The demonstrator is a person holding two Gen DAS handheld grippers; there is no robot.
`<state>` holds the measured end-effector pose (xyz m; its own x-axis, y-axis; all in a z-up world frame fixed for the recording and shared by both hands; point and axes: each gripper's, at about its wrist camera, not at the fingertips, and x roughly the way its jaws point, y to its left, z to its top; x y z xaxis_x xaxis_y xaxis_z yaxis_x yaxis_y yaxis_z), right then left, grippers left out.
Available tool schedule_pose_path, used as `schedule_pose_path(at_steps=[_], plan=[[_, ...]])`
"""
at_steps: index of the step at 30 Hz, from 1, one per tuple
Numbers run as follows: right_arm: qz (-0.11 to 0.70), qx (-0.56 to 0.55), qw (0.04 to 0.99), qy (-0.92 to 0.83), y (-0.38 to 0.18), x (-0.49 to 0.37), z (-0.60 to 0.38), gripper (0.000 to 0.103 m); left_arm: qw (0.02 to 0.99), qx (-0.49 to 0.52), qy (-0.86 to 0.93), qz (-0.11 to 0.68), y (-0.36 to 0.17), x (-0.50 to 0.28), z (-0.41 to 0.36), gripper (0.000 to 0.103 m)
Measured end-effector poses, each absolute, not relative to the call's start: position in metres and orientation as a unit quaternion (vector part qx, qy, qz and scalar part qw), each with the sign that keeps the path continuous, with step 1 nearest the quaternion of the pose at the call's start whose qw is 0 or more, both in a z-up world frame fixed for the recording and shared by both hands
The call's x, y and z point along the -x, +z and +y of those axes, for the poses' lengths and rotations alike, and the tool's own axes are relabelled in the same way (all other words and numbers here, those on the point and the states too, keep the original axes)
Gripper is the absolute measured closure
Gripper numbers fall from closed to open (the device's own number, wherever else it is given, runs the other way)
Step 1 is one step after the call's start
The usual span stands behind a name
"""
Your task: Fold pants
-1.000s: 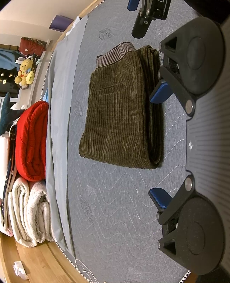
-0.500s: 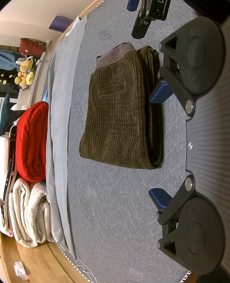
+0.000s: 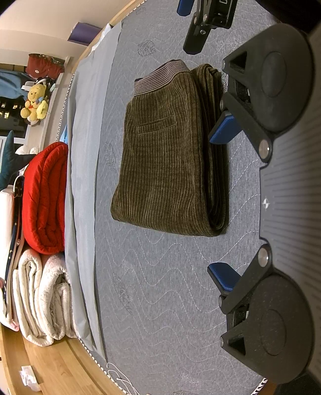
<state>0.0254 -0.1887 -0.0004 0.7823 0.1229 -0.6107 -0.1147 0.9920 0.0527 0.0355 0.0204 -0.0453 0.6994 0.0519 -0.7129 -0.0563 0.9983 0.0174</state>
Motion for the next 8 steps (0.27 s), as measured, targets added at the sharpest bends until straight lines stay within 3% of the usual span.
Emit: schedule_pose_path(at_steps=[8], plan=[[0.324,-0.006,0.944,0.063,-0.0002,-0.0254,-0.1886,0.005,0.923,0.000,0.025,0.384,-0.0436,-0.0353,0.0221,0.001]])
